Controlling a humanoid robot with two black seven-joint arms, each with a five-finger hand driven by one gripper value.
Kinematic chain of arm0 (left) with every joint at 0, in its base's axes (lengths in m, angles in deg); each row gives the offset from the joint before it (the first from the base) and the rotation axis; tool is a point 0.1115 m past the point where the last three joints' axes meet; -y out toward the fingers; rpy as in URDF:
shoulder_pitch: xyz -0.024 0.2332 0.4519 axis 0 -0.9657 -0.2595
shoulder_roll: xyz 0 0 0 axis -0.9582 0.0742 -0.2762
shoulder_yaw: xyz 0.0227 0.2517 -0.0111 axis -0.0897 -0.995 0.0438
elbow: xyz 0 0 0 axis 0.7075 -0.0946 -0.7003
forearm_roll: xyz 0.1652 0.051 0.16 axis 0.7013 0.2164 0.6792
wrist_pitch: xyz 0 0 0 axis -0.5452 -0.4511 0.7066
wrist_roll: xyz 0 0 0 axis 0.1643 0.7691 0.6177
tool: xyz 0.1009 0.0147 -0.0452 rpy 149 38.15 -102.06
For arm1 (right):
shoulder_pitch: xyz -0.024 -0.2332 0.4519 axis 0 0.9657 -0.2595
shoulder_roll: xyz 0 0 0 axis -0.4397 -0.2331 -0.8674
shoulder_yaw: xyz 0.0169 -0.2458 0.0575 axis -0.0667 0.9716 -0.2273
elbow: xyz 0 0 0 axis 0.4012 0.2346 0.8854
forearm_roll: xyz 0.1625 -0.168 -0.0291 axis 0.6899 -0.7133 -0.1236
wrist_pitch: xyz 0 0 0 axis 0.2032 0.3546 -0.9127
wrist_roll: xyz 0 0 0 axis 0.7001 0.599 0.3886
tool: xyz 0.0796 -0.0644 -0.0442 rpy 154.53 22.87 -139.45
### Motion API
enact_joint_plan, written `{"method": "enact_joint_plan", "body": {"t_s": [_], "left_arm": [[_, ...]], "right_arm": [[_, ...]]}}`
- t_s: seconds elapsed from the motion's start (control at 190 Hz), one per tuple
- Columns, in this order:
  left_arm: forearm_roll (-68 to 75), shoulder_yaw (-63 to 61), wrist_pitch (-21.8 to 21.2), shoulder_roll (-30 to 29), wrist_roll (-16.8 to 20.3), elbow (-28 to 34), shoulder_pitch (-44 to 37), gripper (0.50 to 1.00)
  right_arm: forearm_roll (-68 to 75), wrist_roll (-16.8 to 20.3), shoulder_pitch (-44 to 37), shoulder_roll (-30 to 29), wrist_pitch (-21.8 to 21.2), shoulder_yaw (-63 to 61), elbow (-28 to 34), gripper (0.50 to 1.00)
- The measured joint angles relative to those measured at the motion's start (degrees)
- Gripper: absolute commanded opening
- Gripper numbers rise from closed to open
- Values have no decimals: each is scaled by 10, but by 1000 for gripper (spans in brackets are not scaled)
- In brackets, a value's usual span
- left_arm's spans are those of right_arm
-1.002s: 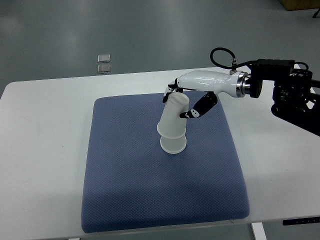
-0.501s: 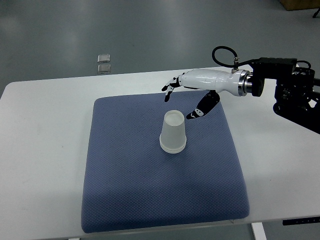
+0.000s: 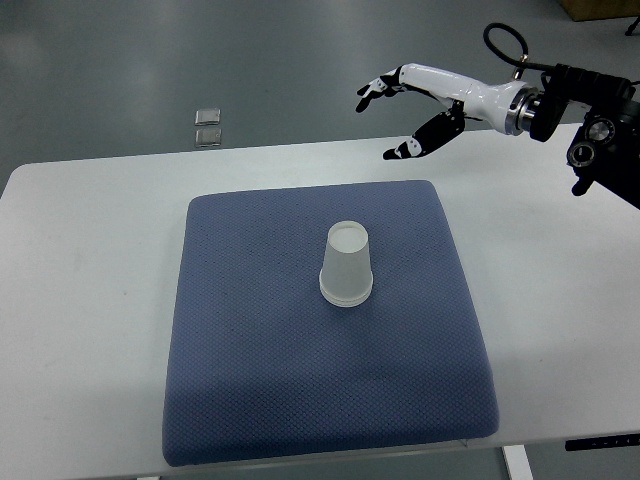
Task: Stack paper cups
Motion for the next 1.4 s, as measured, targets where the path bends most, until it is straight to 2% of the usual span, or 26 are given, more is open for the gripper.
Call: {"method": "enact_joint_plan", "body": {"t_s": [0.243,0.649,0.949,1.039,1.25,1.398], "left_arm": [[0,0,0,0,0,0,0,1000],[0,0,0,0,0,0,0,1000],[0,0,0,0,0,0,0,1000],[0,0,0,0,0,0,0,1000],[0,0,0,0,0,0,0,1000],[0,0,0,0,0,0,0,1000]], "right_arm": [[120,16,58,-65,67,-57,-121,868],[390,17,121,-142,197,-68,-204,870],[489,15,136,-169,216,-124,-229,891],[496,14,140,-177,225,-142,-237,913],[497,9,143,-189,263,-147,-245,915],[495,8,143,-197,270,-147,-247,915]]}}
